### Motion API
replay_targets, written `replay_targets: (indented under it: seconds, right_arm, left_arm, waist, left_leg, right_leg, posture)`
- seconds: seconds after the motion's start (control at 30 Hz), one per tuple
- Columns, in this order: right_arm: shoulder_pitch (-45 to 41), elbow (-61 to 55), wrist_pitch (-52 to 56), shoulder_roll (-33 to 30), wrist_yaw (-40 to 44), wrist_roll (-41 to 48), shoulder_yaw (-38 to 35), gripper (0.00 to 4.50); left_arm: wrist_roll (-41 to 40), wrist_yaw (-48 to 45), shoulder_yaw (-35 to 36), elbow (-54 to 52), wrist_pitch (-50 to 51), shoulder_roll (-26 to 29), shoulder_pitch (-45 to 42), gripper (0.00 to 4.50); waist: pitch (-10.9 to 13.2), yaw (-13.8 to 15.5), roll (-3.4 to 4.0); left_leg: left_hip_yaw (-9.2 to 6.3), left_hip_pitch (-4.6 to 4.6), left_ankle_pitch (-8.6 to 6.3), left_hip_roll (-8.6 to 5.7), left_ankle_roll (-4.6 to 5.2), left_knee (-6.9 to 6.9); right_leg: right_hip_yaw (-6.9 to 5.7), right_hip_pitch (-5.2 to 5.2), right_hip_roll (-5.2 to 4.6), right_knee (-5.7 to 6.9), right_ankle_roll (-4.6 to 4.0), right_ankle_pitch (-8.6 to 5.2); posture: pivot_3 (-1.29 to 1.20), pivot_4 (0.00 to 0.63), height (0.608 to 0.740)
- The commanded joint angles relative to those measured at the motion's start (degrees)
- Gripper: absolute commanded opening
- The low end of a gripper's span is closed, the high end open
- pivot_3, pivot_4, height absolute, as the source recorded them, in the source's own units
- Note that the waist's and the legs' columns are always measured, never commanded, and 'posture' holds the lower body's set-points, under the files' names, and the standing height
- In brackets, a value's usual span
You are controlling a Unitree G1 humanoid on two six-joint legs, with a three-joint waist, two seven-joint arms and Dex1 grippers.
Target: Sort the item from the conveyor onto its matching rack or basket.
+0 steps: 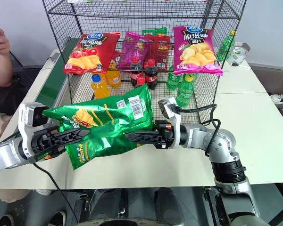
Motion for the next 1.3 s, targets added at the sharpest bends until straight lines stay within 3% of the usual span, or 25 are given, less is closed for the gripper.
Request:
replay_targets:
  seconds: [0.03, 0.1, 0.23, 0.33, 0.47, 0.53, 0.57, 0.7, 0.87, 1.03, 1.3]
  right_arm:
    - [-0.5, -1.3, -0.1, 0.3, 0.3, 1.2, -0.9, 0.93]
    - [-0.4, -1.5, -0.3, 0.2, 0.4, 0.8, -0.8, 0.02]
    - [-0.1, -1.8, -1.2, -0.1, 0.7, -0.1, -0.8, 0.02]
    - [-0.1, -2.7, -2.8, -0.6, 0.7, -2.0, -0.9, 0.00]
    - [1.1, -7.5, -13.3, -3.7, 2.0, -13.9, 1.8, 0.00]
    - [1.6, -9.1, -15.5, -4.4, 2.3, -15.6, 2.2, 0.00]
    - [2.2, -10.7, -27.4, -6.2, 3.8, -26.2, 5.2, 0.00]
    - [2.5, -10.8, -64.9, -10.9, 5.0, -55.3, 11.2, 0.00]
    - [0.0, 0.1, -95.6, -12.3, -5.2, -74.8, 8.1, 0.00]
    - [-0.7, 3.5, -107.2, -10.9, -20.6, -89.3, 2.7, 0.00]
    - [1.0, -0.3, -108.0, -8.3, -37.4, -105.8, -2.7, 0.00]
  left_arm:
    - [0.8, -0.2, 1.0, -1.2, -1.0, -0.4, -0.4, 0.00]
    - [1.2, 0.1, 1.2, -1.1, -1.3, -0.6, -0.4, 0.00]
    - [2.5, 2.0, 1.9, -0.5, -2.4, -1.1, -0.6, 0.00]
    - [4.4, 1.8, 2.9, 0.1, -3.1, -0.7, 0.0, 0.91]
    - [4.5, 1.3, 6.3, 1.5, -2.8, 0.4, 1.8, 2.84]
    - [5.9, 1.0, 7.5, 1.5, -3.6, 0.4, 2.7, 3.87]
    - [8.3, 0.8, 8.7, 1.5, -5.7, 0.1, 3.6, 4.27]
    - [11.5, 3.0, 12.4, 2.5, -10.5, -1.8, 3.7, 4.27]
    - [14.0, 3.7, 11.8, 3.0, -11.7, -2.5, 3.1, 4.27]
    - [19.3, 2.9, 10.1, 2.4, -14.8, -3.6, 2.6, 4.27]
    - [30.5, 2.6, 6.2, -0.6, -23.8, -6.2, 1.8, 4.27]
  waist:
    - [0.0, 0.0, 0.00]
    - [0.0, 0.0, 0.00]
    - [0.0, 0.0, 0.00]
    - [0.0, 0.0, 0.00]
    - [0.0, 0.0, 0.00]
    - [0.0, 0.0, 0.00]
    - [0.0, 0.0, 0.01]
    - [0.0, 0.1, 0.00]
    - [0.0, 0.1, -0.02]
    - [0.0, 0.2, -0.01]
    - [0.0, 0.1, -0.02]
  left_leg:
    - [0.00, -0.02, 0.00, 0.00, 0.00, 0.00]
    - [0.00, -0.03, 0.00, 0.00, 0.00, -0.01]
    - [0.00, -0.03, 0.00, 0.00, 0.00, -0.03]
    - [0.00, -0.04, 0.00, 0.00, 0.00, -0.04]
    - [0.00, -0.06, 0.00, 0.00, 0.00, -0.09]
    - [0.00, -0.06, 0.00, 0.00, 0.00, -0.19]
    - [0.00, -0.06, 0.00, -0.01, 0.00, -0.24]
    - [0.02, -0.08, 0.00, -0.04, 0.00, -0.36]
    - [0.03, -0.04, 0.01, -0.06, -0.02, -0.28]
    - [0.03, -0.03, 0.14, -0.05, -0.25, -0.21]
    - [0.04, -0.03, 0.28, -0.04, -0.50, -0.21]
  right_leg:
    - [0.00, -0.01, 0.00, -0.02, 0.00, 0.00]
    - [0.00, -0.01, -0.01, -0.05, 0.00, 0.00]
    - [-0.01, -0.01, -0.03, -0.08, 0.00, 0.00]
    - [-0.01, -0.01, -0.03, -0.10, 0.00, 0.00]
    - [-0.02, -0.03, -0.04, -0.20, 0.00, 0.00]
    - [-0.02, -0.02, -0.04, -0.31, 0.00, 0.01]
    - [-0.02, -0.03, -0.04, -0.36, 0.00, 0.01]
    - [-0.04, -0.03, -0.03, -0.55, 0.02, 0.01]
    - [-0.07, 0.08, -0.02, -0.57, 0.06, 0.04]
    - [-0.07, 0.11, -0.03, -0.55, 0.07, 0.04]
    - [-0.05, 0.12, 0.00, -0.52, 0.07, 0.04]
  posture:
    - [0.00, 0.150, 0.739]
    - [0.00, 0.150, 0.739]
    - [0.00, 0.150, 0.739]
    - [0.00, 0.150, 0.739]
    - [0.00, 0.150, 0.739]
    - [0.00, 0.150, 0.739]
    - [0.00, 0.150, 0.739]
    - [0.00, 0.150, 0.739]
    - [0.00, 0.150, 0.739]
    - [0.00, 0.150, 0.739]
    - [0.00, 0.150, 0.739]
